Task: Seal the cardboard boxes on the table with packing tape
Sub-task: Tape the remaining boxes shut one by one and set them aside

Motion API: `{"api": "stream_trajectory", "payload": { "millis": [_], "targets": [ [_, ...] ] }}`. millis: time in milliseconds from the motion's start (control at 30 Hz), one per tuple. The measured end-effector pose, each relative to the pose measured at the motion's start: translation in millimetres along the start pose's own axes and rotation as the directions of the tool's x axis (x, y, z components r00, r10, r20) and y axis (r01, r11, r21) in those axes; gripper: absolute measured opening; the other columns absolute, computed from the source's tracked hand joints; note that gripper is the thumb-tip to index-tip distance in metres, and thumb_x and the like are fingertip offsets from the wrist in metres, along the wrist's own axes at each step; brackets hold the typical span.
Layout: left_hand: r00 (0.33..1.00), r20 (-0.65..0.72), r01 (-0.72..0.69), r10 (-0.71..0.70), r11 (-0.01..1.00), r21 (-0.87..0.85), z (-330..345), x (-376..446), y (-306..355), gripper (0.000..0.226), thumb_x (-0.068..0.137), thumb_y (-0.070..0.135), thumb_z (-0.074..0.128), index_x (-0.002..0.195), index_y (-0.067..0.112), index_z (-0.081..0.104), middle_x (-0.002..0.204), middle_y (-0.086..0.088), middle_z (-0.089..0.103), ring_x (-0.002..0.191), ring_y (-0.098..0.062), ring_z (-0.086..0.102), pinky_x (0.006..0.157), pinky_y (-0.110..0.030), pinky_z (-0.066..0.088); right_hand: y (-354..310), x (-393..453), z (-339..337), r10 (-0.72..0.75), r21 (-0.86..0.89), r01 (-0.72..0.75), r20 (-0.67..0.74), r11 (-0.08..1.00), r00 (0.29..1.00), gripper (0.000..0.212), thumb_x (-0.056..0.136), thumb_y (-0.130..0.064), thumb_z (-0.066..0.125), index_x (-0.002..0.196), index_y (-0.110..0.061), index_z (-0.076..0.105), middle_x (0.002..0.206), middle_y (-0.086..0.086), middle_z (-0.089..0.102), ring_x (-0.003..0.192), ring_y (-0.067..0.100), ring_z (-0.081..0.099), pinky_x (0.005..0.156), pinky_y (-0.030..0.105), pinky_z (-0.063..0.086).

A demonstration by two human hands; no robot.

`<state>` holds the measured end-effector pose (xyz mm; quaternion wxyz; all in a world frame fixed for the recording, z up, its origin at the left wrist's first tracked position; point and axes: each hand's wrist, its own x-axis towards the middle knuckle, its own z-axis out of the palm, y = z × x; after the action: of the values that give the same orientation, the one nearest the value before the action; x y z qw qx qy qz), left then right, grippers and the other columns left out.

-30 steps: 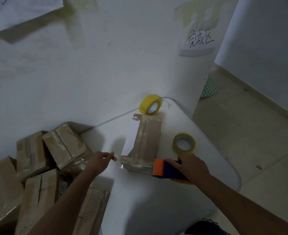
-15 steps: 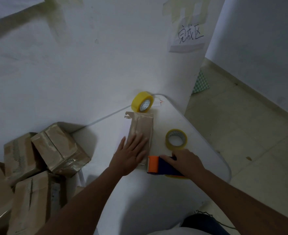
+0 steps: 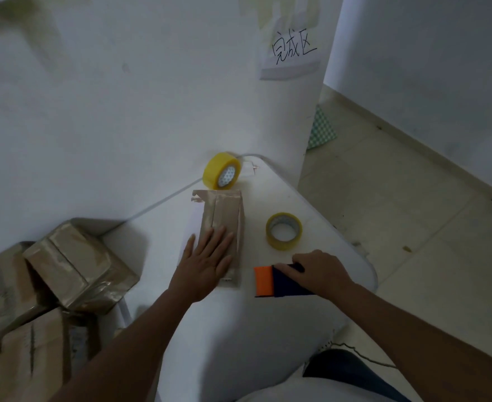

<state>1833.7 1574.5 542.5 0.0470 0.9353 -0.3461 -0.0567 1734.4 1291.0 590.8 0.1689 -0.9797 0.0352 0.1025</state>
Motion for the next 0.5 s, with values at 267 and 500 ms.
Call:
{"api": "stream_trajectory", "payload": {
  "millis": [267,500],
  "targets": [
    [0.986,-0.020,0.164,-0.167,0.982,-0.089,1.6,-8.3,12.6,0.065,0.099,0.060,-0.005,0.157,0.033,0.006,0.165,0.009,-0.002,0.152,-0.015,-0.003,0.122,-0.049,0.005,6.7,7.7,-7.7,0.088,-0.002,-0.088,0.060,0.996,0.994,0.065,0.083,-0.077,0.038,0.062,-0.017,0.045,0.060,0.000,0.049,0.055,0.014,0.050,0.053,0.028,0.036],
    [0.985,-0.173,-0.032,0.017,0.996,-0.081,-10.9,-1.7,19.7,0.035,0.101,0.038,0.034,0.126,0.025,0.054,0.147,-0.003,0.047,0.137,-0.024,0.041,0.101,-0.046,0.042,-0.2,16.5,-16.5,0.112,0.044,-0.123,0.190,0.991,0.975,0.051,0.090,-0.065,0.046,0.104,-0.017,0.055,0.088,0.003,0.057,0.080,0.021,0.059,0.066,0.031,0.047]
  ]
}}
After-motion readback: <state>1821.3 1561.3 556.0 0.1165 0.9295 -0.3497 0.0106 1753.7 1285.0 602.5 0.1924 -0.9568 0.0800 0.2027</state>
